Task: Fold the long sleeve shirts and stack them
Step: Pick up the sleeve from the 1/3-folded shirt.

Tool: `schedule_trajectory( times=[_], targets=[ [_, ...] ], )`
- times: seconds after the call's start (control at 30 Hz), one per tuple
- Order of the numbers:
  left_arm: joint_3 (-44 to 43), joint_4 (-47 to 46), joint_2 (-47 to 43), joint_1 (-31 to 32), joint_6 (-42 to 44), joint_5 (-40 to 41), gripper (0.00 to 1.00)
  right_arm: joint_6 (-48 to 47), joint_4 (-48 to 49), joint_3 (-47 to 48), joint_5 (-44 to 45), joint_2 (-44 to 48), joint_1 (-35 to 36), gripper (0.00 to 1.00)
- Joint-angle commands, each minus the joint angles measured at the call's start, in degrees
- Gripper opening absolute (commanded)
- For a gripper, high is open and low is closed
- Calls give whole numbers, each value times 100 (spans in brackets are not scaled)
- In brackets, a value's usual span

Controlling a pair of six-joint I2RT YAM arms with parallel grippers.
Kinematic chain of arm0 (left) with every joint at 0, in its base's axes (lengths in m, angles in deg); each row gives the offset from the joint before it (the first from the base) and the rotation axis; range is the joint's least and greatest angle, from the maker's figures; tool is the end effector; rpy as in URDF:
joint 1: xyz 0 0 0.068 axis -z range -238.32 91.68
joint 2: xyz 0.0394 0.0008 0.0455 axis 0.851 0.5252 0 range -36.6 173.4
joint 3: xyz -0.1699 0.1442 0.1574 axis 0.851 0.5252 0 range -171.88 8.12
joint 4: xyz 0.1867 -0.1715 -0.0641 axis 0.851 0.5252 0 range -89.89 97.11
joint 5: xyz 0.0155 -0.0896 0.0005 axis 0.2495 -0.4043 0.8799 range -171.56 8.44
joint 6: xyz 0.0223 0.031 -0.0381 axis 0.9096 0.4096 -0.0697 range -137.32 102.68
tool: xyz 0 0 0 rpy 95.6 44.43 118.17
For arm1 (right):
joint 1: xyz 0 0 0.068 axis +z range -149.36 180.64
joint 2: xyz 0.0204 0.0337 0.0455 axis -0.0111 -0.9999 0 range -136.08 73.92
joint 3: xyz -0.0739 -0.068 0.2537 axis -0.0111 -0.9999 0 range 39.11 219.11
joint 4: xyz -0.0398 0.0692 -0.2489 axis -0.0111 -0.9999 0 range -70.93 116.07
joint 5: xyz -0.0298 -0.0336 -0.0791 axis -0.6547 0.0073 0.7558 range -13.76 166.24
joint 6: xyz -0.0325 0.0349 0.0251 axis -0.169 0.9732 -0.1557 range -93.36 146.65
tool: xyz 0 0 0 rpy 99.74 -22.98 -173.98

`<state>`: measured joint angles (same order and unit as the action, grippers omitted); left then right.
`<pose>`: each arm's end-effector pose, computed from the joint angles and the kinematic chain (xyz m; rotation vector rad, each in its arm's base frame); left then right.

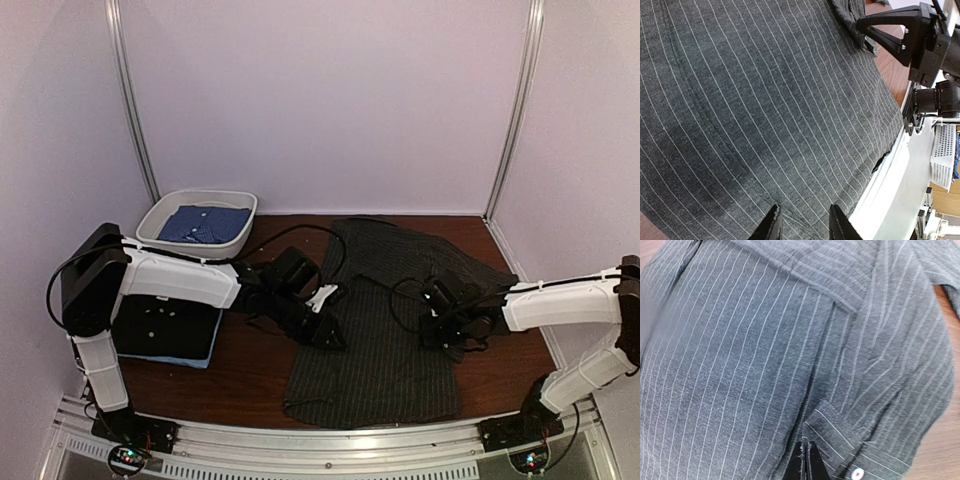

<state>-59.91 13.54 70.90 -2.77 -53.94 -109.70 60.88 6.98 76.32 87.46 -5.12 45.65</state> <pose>0.2070 -0.3314 0.1718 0.6938 2.7268 -1.1652 0.1783 0.1686 0.1589 -0.1794 2.6138 0.2350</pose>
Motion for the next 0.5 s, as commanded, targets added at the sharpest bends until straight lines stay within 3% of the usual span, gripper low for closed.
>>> schedule_trajectory(
  times=[0.0,0.23,0.47],
  targets=[
    [18,-171,66,-40,-29,-35,33,22,-404,158,354,363,15,0],
    [8,-123,-36,-46,-60,97,31,-163,-770,554,169,792,16,0],
    [211,-140,-414,-264,-229,393,30,-454,-296,913,-1174,908,22,0]
  ],
)
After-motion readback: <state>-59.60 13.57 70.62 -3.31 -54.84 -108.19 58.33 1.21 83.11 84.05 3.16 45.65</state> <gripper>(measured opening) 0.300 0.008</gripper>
